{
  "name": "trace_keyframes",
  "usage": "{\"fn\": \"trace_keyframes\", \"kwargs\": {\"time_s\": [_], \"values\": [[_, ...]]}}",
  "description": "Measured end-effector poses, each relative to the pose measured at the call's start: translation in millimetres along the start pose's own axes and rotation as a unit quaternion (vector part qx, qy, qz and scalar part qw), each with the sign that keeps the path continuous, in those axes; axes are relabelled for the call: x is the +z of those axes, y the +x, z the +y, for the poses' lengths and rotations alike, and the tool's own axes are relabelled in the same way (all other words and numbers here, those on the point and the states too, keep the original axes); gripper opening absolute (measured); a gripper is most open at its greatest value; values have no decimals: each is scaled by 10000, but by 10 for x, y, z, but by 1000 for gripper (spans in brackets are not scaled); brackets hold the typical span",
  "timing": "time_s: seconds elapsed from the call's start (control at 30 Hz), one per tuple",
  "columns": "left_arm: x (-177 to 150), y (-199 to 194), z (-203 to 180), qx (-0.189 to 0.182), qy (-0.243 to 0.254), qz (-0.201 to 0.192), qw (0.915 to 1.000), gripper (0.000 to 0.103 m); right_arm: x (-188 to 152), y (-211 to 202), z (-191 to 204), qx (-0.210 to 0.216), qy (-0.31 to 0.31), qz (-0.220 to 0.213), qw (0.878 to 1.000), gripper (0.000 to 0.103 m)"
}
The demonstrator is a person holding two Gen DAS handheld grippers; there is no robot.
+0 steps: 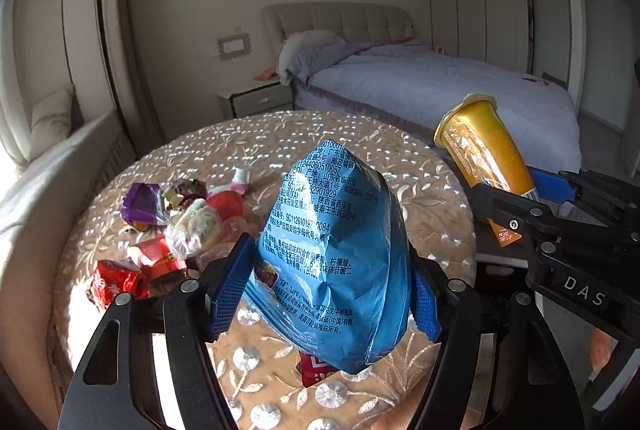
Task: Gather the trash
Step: 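Carry blue bag and orange cup to the white bin and release both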
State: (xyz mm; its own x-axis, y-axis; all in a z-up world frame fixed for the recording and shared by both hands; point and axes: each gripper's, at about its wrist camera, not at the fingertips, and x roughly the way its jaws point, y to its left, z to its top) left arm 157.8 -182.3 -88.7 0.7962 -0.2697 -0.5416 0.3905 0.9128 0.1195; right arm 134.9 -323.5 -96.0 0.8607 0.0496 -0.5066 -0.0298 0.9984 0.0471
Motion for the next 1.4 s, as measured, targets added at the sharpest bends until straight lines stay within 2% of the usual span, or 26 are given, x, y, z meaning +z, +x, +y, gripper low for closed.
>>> {"fn": "trace_keyframes", "kwargs": {"time_s": [0.17,0.37,0.47,0.6,0.7,0.83,0.93,1.1,1.2,1.23,1.27,1.3,1.37,1.4], "values": [[57,138,-582,-502,377,43,9980,68,-180,-160,-466,-491,304,70,9983,46],[35,416,-1280,-1043,833,269,9907,68,-506,-236,-1006,-1058,653,272,9919,46],[-11,586,-1577,-1255,1097,403,9852,68,-705,-227,-1259,-1271,799,455,9876,46],[-134,918,-1971,-1453,1572,715,9742,68,-1019,-86,-1551,-1588,667,849,9814,46],[-274,1230,-2261,-1615,1995,1017,9611,68,-1318,117,-1763,-1666,443,1242,9772,46],[-511,1660,-2642,-1866,2575,1400,9377,68,-1721,397,-2073,-1305,111,1662,9774,46],[-696,1985,-2812,-2107,2995,1567,9172,68,-1990,621,-2317,-894,46,2064,9744,46],[-986,2369,-3095,-2429,3499,1927,8840,69,-2293,902,-2522,-525,-203,2592,9642,46],[-1110,2513,-3188,-2763,3636,2186,8624,75,-2454,1041,-2595,-423,-457,2901,9550,46],[-1139,2553,-3229,-2833,3678,2227,8572,90,-2501,1067,-2618,-450,-601,2965,9521,50],[-1168,2583,-3250,-2893,3724,2210,8537,98,-2539,1085,-2631,-429,-713,3031,9493,63],[-1204,2609,-3286,-2983,3763,2217,8487,98,-2584,1095,-2661,-406,-793,3089,9469,101],[-1255,2674,-3301,-3098,3791,2376,8390,98,-2664,1096,-2718,-354,-905,3161,9437,99],[-1262,2695,-3312,-3104,3821,2388,8370,98,-2683,1099,-2750,-320,-884,3246,9412,99]]}}
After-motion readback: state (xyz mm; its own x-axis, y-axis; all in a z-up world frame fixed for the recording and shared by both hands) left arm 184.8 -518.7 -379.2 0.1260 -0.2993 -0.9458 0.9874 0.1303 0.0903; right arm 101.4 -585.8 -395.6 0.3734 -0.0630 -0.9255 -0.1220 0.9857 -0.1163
